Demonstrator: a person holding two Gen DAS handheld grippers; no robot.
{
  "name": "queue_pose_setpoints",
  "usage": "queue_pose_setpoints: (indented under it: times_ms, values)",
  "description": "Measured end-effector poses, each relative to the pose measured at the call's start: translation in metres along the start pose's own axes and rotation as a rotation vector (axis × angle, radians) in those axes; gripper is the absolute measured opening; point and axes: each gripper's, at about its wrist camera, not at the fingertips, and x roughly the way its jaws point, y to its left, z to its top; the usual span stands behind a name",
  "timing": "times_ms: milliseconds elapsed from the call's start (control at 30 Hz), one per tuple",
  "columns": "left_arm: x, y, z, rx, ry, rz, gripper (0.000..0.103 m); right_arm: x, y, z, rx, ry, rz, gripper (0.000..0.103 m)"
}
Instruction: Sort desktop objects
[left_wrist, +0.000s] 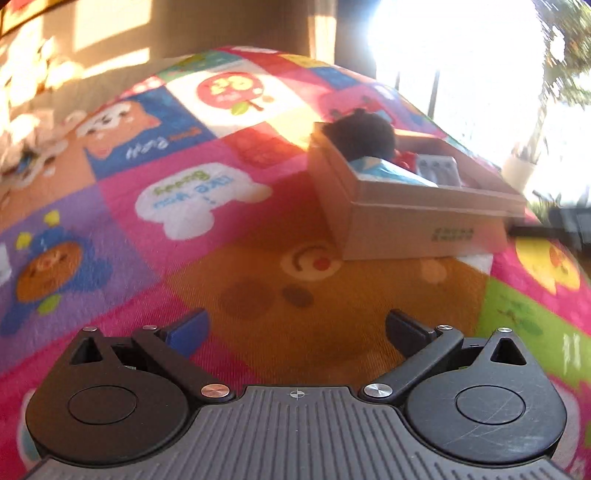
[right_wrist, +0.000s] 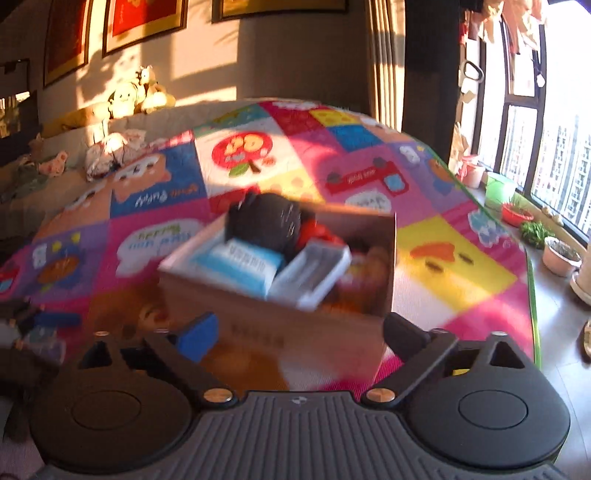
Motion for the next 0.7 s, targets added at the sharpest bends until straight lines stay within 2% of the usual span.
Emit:
queue_pose_setpoints:
  times_ms: [100,200,333,467,700]
  values:
    - [0.001,-0.002,0.0,0.022,-0.034,0.03,0.103,0.002,0.015,-0.021,0.006,0.059,-0.034,0.103]
    - [0.008,-0.001,0.001,0.017,0.016,0.052,0.103,0.018,0.024,-0.032,0.015,0.127,-0.074,0.103]
    - [0.01,-0.003,0.0,0.031,0.021,0.063,0.103,0.036,0.028,-0.04,0.021,0.195,-0.085,0.103]
    - [0.011,-0.005,0.0,0.043,0.025,0.072,0.103,0.038,0.02,-0.041,0.074,0.185,-0.064,0.103]
    - [0.011,-0.005,-0.001,0.046,0.025,0.075,0.103,0.032,0.02,-0.05,0.074,0.124,-0.061,0.103]
